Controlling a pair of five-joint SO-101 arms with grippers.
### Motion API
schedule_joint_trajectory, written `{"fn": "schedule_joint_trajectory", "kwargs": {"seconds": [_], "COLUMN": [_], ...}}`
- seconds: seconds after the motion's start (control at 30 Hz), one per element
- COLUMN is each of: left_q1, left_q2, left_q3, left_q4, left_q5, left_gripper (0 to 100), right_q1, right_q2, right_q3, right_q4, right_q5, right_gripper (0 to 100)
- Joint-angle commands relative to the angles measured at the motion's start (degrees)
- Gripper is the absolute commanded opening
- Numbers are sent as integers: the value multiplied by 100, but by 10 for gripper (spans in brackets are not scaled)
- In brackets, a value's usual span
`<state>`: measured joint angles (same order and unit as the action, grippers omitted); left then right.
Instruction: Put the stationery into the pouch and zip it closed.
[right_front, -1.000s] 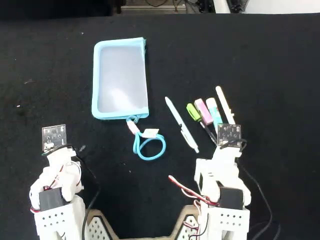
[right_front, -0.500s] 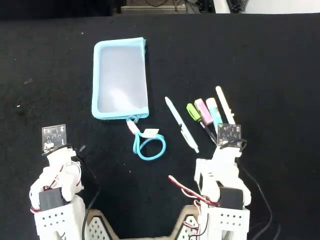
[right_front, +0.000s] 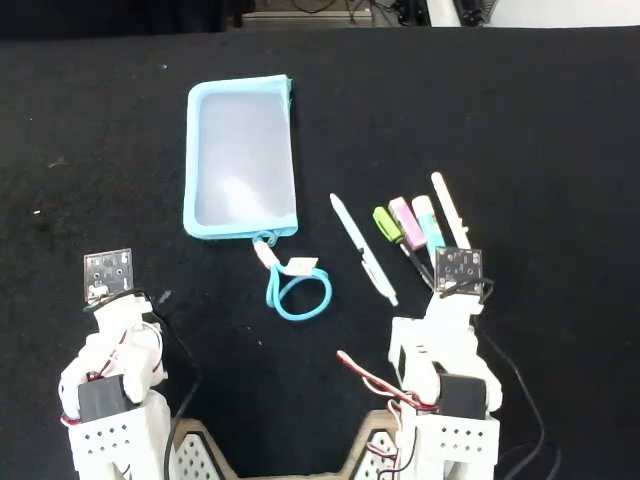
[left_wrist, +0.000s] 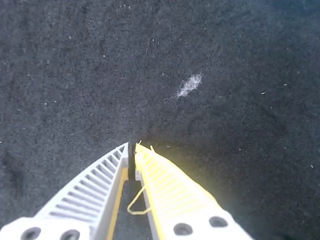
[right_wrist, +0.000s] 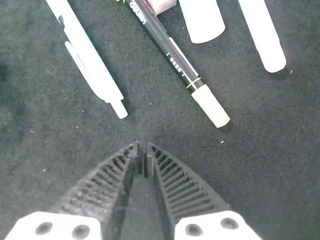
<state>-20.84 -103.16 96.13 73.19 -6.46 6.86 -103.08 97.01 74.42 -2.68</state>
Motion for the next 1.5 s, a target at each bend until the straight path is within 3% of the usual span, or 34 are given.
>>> {"fn": "schedule_joint_trajectory", "kwargs": {"seconds": [0.0,0.37,0.43,0.63,0.8,0.93,1.23,1.4,1.47], "left_q1": [-31,4,-31,-338,-101,-92,-31,180,453], "left_q2": [-62,-62,-62,-62,-62,-62,-18,0,0], "left_q3": [127,127,127,127,75,-514,-1868,-1833,-1824], "left_q4": [-62,-158,-554,-2725,-3218,-3103,-1811,-1635,-1556], "left_q5": [62,26,-132,-1064,-1081,-1046,-826,-545,-527], "left_gripper": [30,30,30,30,30,30,36,181,188], "right_q1": [18,18,18,18,18,18,18,18,18], "right_q2": [-549,-549,-549,-549,-549,-549,-549,-549,-549], "right_q3": [-48,-48,-48,-48,-48,-48,-48,-48,-48], "right_q4": [35,35,35,35,35,35,35,35,35], "right_q5": [-35,-35,-35,-35,-35,-35,-35,-35,-35], "right_gripper": [12,12,12,12,12,12,12,12,12]}}
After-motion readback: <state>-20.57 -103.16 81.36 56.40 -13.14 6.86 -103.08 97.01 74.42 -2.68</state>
